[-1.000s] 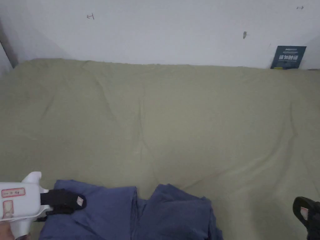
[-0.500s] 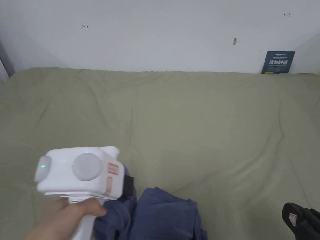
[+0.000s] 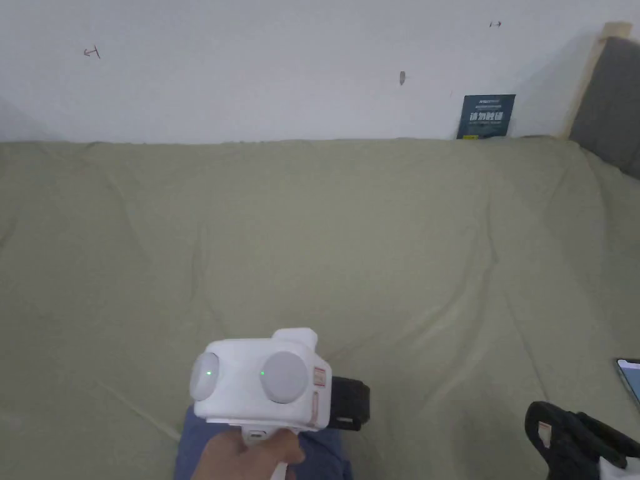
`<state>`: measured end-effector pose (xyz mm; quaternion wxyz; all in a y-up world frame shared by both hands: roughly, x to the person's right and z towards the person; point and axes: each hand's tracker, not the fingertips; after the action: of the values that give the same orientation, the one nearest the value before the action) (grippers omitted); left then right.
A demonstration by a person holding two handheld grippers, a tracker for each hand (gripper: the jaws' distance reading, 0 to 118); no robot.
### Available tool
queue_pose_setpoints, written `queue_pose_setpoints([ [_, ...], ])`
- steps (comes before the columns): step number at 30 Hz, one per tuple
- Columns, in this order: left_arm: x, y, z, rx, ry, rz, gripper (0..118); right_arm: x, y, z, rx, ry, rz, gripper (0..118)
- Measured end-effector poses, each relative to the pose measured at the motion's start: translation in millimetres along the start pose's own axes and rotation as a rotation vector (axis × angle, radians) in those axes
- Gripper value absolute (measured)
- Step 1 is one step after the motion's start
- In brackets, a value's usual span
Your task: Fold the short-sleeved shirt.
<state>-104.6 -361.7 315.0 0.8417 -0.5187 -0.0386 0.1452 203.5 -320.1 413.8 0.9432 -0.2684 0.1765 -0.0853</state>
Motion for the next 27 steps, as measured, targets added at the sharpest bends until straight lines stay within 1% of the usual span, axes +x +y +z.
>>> queue_pose_setpoints([
  [1, -27.4, -3.0, 7.9, 0.014, -0.047, 0.014, 109, 0.2, 0.0, -1.6, 0.0, 0.0, -0.006, 0],
  [2, -40.0, -3.4, 23.7, 0.032, -0.06, 0.029, 107, -0.2, -0.1, -3.6, -0.003, 0.005, -0.013, 0],
  [3, -51.0, -4.2, 35.8, 0.051, -0.081, 0.044, 102, -1.3, -1.0, -5.4, -0.005, 0.01, -0.018, 0],
  [4, -67.8, -8.5, 48.2, 0.084, -0.121, 0.072, 89, -2.8, -2.1, -7.8, -0.008, 0.014, -0.021, 0],
  [5, -88.5, -12.8, 54.6, 0.113, -0.178, 0.109, 42, -4.4, -3.1, -10.0, -0.013, 0.016, -0.023, 0],
  [6, -102.6, -15.2, 56.5, 0.135, -0.251, 0.127, 0, -6.3, -4.5, -11.9, -0.017, 0.02, -0.023, 0],
  [7, -114.2, -16.8, 53.5, 0.096, -0.296, 0.152, 0, -8.5, -5.9, -14.7, -0.025, 0.025, -0.025, 0],
  [8, -122.5, -20.6, 47.0, 0.081, -0.331, 0.207, 0, -10.2, -7.0, -17.1, -0.033, 0.029, -0.028, 0],
  [9, -131.3, -21.3, 35.7, 0.132, -0.377, 0.248, 0, -11.5, -8.3, -19.2, -0.038, 0.038, -0.034, 0],
  [11, -134.9, -19.8, 11.0, 0.075, -0.496, 0.269, 0, -15.0, -10.9, -22.6, -0.051, 0.05, -0.049, 0],
  [12, -130.8, -21.0, -2.4, 0.062, -0.547, 0.305, 0, -17.0, -11.6, -22.9, -0.056, 0.054, -0.052, 0],
  [13, -128.6, -27.6, -4.6, 0.032, -0.569, 0.291, 0, -19.0, -12.0, -22.6, -0.062, 0.056, -0.05, 0],
  [15, -122.4, -30.9, -33.7, -0.015, -0.662, 0.291, 0, -21.9, -13.0, -21.4, -0.071, 0.055, -0.028, 0],
  [17, -117.3, -34.0, -63.8, -0.023, -0.67, 0.259, 0, -21.2, -12.9, -21.9, -0.083, 0.046, -0.018, 0],
  [19, -123.7, -44.4, -92.0, -0.057, -0.698, 0.28, 0, -19.5, -14.1, -22.7, -0.093, 0.044, -0.018, 0],
  [20, -128.8, -49.9, -103.1, -0.057, -0.677, 0.294, 0, -16.9, -16.7, -22.3, -0.079, 0.067, -0.015, 0],
  [21, -132.9, -49.8, -111.1, -0.077, -0.657, 0.315, 0, -15.3, -18.5, -22.3, -0.052, 0.117, -0.004, 0],
  [22, -136.6, -52.2, -113.6, -0.077, -0.654, 0.316, 0, -13.5, -19.5, -24.1, -0.07, 0.117, -0.007, 0],
  [23, -139.5, -54.4, -111.6, -0.056, -0.687, 0.322, 0, -14.3, -18.8, -28.0, -0.09, 0.114, -0.004, 0],
  [25, -134.7, -46.7, -100.1, -0.071, -0.668, 0.364, 0, -18.3, -18.2, -36.7, -0.128, 0.104, 0.025, 0],
  [27, -129.9, -41.0, -80.4, -0.03, -0.645, 0.303, 0, -25.7, -15.0, -47.2, -0.142, 0.126, 0.041, 0],
])
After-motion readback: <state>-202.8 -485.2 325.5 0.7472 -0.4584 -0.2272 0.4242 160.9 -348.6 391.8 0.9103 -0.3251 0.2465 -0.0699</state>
